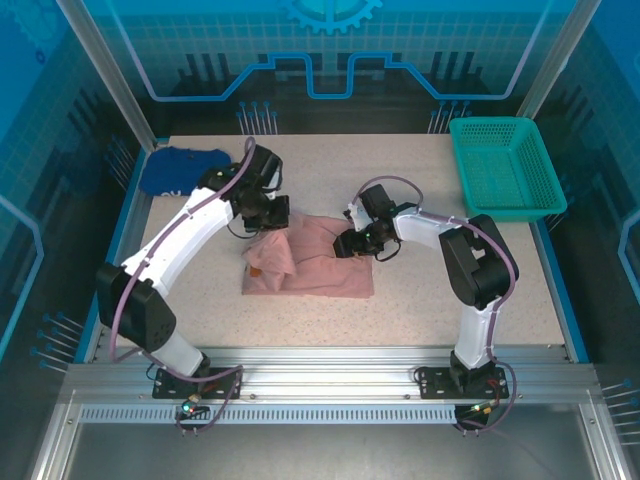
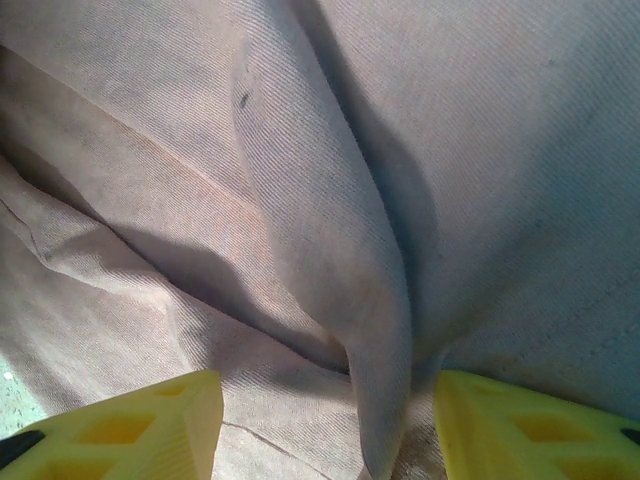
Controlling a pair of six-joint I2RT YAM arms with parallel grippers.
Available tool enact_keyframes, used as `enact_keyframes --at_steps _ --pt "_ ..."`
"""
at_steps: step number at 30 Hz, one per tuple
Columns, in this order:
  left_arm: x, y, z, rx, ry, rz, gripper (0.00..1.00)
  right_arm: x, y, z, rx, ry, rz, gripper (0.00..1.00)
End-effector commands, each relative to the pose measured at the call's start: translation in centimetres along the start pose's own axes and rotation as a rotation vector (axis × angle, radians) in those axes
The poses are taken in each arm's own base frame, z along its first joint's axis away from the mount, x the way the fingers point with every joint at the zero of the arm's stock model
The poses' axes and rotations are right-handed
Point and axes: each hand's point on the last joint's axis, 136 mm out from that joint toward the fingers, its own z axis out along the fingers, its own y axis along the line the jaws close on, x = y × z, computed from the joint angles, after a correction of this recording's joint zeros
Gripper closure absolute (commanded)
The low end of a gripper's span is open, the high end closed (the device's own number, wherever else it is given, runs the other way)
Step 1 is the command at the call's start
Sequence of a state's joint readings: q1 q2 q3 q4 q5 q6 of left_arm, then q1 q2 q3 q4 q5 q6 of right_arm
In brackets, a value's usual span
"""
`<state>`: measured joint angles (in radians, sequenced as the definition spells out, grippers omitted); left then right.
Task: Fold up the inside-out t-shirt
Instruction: Adjust the T-shirt at the center of the table, then smooth out the T-shirt at the center of the table.
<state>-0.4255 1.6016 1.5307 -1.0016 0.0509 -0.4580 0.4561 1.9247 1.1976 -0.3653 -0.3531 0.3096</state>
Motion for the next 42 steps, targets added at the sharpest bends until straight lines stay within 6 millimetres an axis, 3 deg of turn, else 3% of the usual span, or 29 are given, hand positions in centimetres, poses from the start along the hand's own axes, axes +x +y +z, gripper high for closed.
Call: enact_keyframes --at_steps 1,9,12,15,18,21,23,25,27,29,31,34,37,39,42 --pt "-0.3 -2.5 0.3 0.069 0.007 -0.002 1.00 0.1 -0.1 0.1 -0.028 0.007 0.003 0.41" --pt "-0.1 -4.4 2.2 0.068 0.036 0.020 1.00 -1.3 0.4 -3.9 -0.037 -0.085 0.013 0.38" --pt "-0.4 -5.7 3.8 0.079 0.037 0.006 1.00 -0.7 -0.6 -5.5 -0.003 -0.103 0.033 0.37" --pt "-1.1 -8.2 6.2 0.118 0.019 -0.018 1.00 0.6 -2.2 -7.0 0.038 -0.117 0.075 0.37" --pt "-0.9 -12.6 10.0 0.184 0.029 -0.015 0.81 2.4 -4.3 -8.8 0.084 -0.142 0.135 0.37" --pt "-0.2 -17.9 12.8 0.274 0.086 0.030 0.53 3.8 -6.3 -11.0 0.144 -0.186 0.197 0.36" --pt "-0.6 -19.9 12.5 0.286 0.097 0.092 0.45 4.6 -7.6 -12.5 0.192 -0.224 0.242 0.35" --pt "-1.5 -20.2 10.6 0.282 0.058 0.150 0.38 5.4 -8.7 -13.7 0.235 -0.268 0.280 0.33" --pt "-2.2 -19.3 8.2 0.270 -0.005 0.198 0.32 4.9 -8.7 -14.8 0.249 -0.332 0.275 0.31" --pt "-2.3 -17.0 6.3 0.252 -0.055 0.209 0.29 3.5 -7.3 -15.2 0.196 -0.388 0.232 0.28" --pt "-1.7 -13.2 5.2 0.239 -0.089 0.173 0.26 1.8 -5.5 -14.8 0.162 -0.415 0.160 0.25" --pt "-0.3 -7.0 4.7 0.240 -0.104 0.060 0.22 -1.2 -3.1 -13.1 0.150 -0.406 0.059 0.21" --pt "1.4 -2.2 5.7 0.222 -0.085 -0.038 0.17 -3.6 -1.7 -10.4 0.143 -0.374 0.018 0.18" --pt "2.0 -1.2 6.5 0.254 -0.057 -0.073 0.17 -4.9 -1.1 -8.7 0.174 -0.354 -0.010 0.16" --pt "2.7 -1.7 8.1 0.291 -0.006 -0.063 0.16 -6.4 -1.7 -6.4 0.244 -0.316 -0.009 0.16"
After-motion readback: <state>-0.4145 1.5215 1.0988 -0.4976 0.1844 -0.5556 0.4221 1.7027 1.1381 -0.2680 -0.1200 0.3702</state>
